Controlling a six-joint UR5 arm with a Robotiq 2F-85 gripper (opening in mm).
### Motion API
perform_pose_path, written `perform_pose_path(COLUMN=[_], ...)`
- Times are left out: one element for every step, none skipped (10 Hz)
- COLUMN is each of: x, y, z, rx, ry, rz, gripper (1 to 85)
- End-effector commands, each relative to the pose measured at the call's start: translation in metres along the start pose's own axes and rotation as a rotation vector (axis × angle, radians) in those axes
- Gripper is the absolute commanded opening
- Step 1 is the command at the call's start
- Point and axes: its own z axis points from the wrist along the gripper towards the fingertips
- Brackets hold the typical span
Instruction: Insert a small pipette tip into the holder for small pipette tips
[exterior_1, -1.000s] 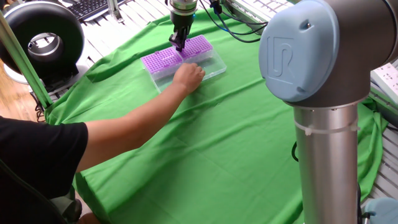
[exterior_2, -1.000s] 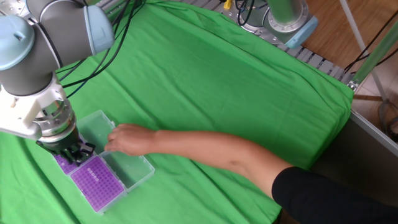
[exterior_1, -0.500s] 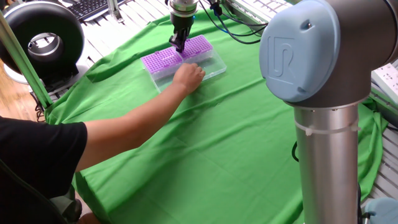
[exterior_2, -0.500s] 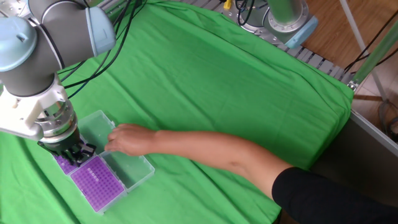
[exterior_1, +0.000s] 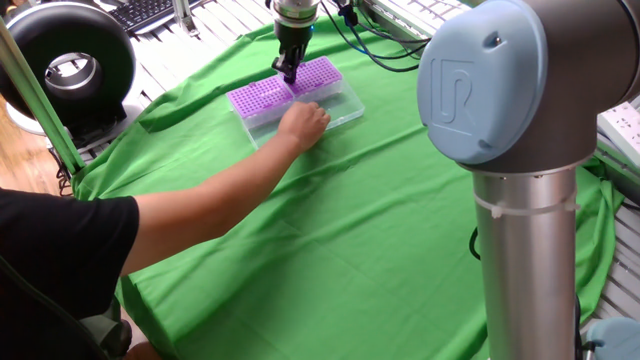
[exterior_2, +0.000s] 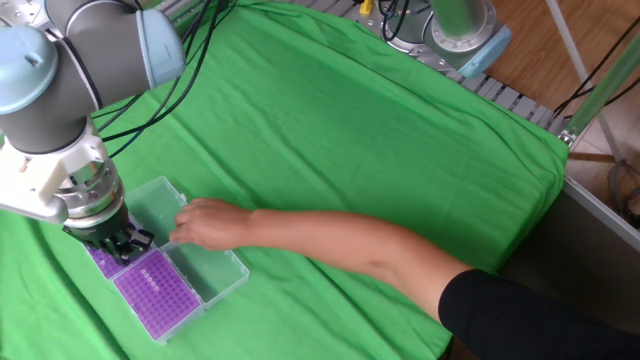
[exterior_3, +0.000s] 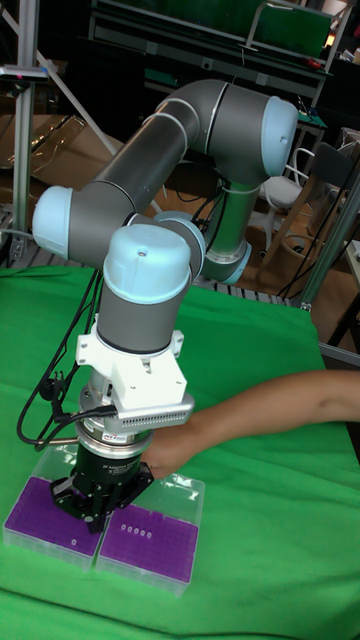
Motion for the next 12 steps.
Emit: perform_pose_path(x=[0.001,0.000,0.001,0.001,0.001,0.000,-0.001,-0.003,-0.008,-0.015,-0.023,-0.029], y=[-0.004,-0.002,0.000,0.003,0.006,0.009,0.011,0.014,0.023,0.033,0.043,0.052], z=[-0.005,-0.010,-0.017,-0.025,-0.033,-0.041,-0.047,-0.052,-0.057,-0.061,-0.062,-0.061], rx=[0.005,0.004,0.002,0.000,-0.004,-0.009,-0.013,-0.019,-0.032,-0.039,-0.042,-0.042], ry=[0.008,0.013,0.025,0.038,0.049,0.060,0.067,0.069,0.071,0.071,0.071,0.073], rz=[0.022,0.024,0.030,0.034,0.040,0.045,0.049,0.057,0.078,0.101,0.118,0.132], gripper=[1.0,1.0,1.0,1.0,1.0,1.0,1.0,1.0,1.0,1.0,1.0,1.0])
